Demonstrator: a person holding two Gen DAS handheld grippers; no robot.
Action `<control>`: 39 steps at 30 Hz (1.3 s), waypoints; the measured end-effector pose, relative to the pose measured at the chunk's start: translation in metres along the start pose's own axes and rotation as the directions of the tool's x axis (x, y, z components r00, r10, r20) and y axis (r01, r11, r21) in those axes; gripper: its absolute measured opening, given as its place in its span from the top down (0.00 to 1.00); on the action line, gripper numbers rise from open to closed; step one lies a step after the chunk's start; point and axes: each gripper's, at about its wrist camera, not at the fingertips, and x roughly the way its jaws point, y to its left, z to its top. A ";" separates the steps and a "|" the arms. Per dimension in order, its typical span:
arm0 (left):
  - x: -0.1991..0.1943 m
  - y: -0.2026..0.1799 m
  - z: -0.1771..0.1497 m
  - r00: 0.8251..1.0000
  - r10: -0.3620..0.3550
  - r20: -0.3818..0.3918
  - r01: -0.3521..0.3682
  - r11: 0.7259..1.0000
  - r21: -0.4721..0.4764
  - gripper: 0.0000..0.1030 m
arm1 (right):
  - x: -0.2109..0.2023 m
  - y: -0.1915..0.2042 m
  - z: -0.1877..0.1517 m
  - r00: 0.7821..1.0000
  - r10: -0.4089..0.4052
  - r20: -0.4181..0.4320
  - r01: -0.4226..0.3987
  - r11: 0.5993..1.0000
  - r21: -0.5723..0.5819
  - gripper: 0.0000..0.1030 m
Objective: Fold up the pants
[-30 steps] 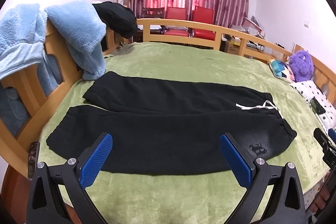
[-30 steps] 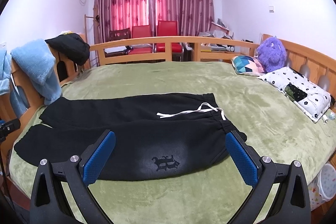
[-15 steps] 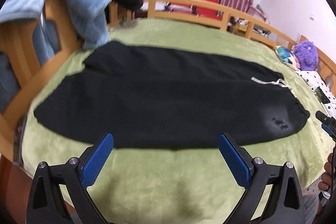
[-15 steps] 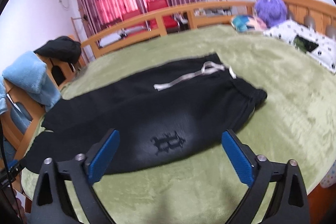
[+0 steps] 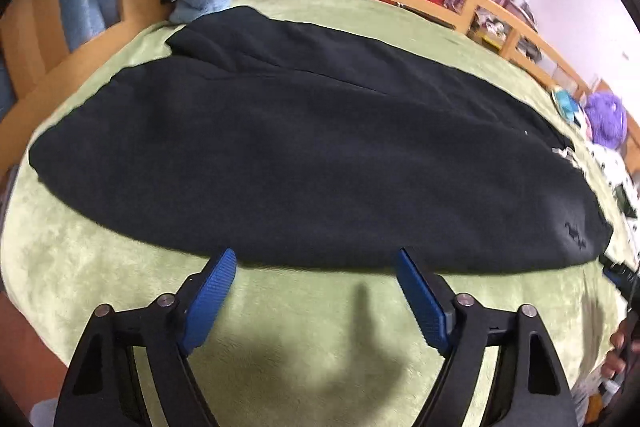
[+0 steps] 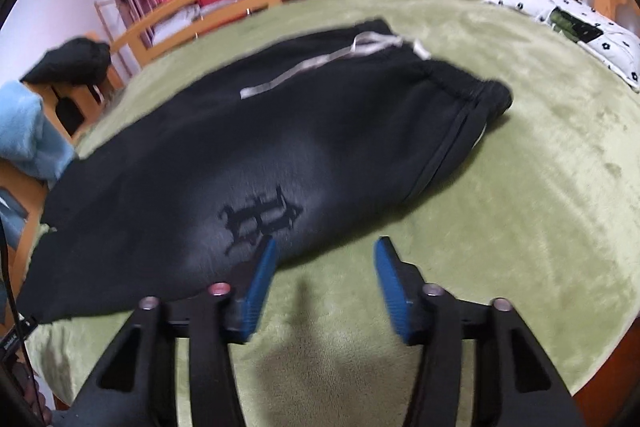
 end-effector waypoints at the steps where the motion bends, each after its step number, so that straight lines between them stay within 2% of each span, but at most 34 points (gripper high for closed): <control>1: 0.002 0.006 0.001 1.000 -0.017 -0.003 0.017 1.000 -0.016 0.28 | 0.003 0.002 -0.001 1.000 -0.007 0.001 0.007 1.000 -0.009 0.52; 2: 0.001 0.012 0.002 1.000 -0.029 0.004 0.029 0.999 -0.036 0.28 | 0.004 0.004 -0.002 1.000 -0.010 0.001 0.010 1.000 -0.017 0.51; 4: -0.002 0.025 0.003 0.999 -0.033 0.035 0.036 0.996 -0.083 0.28 | 0.005 0.005 -0.002 1.000 -0.019 0.000 0.019 0.999 -0.030 0.39; 9: 0.005 0.058 0.010 0.997 -0.066 0.040 0.073 0.975 -0.210 0.27 | -0.002 -0.008 0.006 0.999 -0.006 0.037 0.006 1.000 0.007 0.29; 13: 0.012 0.074 0.008 0.998 -0.063 0.028 0.069 0.959 -0.276 0.26 | -0.002 -0.025 0.014 0.999 -0.017 0.048 0.014 0.998 0.054 0.28; 17: 0.013 0.081 0.000 0.994 -0.110 0.017 0.109 0.940 -0.325 0.26 | 0.007 -0.040 0.018 0.998 0.050 0.031 -0.053 0.991 0.121 0.28; 22: 0.017 0.080 -0.003 0.997 -0.082 0.009 0.081 0.952 -0.297 0.26 | 0.031 -0.041 0.023 0.997 0.077 0.008 -0.077 0.984 0.162 0.28; 25: 0.019 0.087 -0.002 0.996 -0.086 0.024 0.089 0.938 -0.335 0.26 | 0.052 -0.040 0.026 0.992 0.122 -0.028 -0.114 0.972 0.203 0.28; 30: 0.033 0.099 0.007 0.996 -0.087 0.037 0.094 0.912 -0.399 0.26 | 0.068 -0.032 0.040 0.996 0.087 -0.001 -0.086 0.977 0.195 0.26; 33: 0.039 0.100 0.011 0.995 -0.079 0.059 0.096 0.905 -0.414 0.28 | 0.078 -0.032 0.049 0.996 0.083 0.017 -0.084 0.973 0.214 0.26; 35: 0.048 0.095 0.019 0.997 -0.063 0.043 0.075 0.915 -0.396 0.28 | 0.083 -0.030 0.056 0.997 0.072 0.025 -0.076 0.974 0.213 0.32; 36: 0.050 0.094 0.022 0.998 -0.054 0.041 0.066 0.919 -0.389 0.37 | 0.086 -0.029 0.059 0.998 0.053 0.029 -0.058 0.976 0.211 0.47; 37: 0.053 0.092 0.026 0.998 -0.041 0.043 0.054 0.922 -0.383 0.44 | 0.088 -0.029 0.062 0.999 0.032 0.028 -0.037 0.977 0.209 0.73; 38: 0.053 0.092 0.028 0.999 -0.035 0.042 0.048 0.923 -0.382 0.60 | 0.089 -0.030 0.065 0.999 0.046 0.024 -0.050 0.977 0.206 0.78; 39: 0.053 0.094 0.029 0.999 -0.030 0.038 0.042 0.923 -0.382 0.82 | 0.089 -0.032 0.066 0.998 0.061 0.030 -0.066 0.975 0.214 0.82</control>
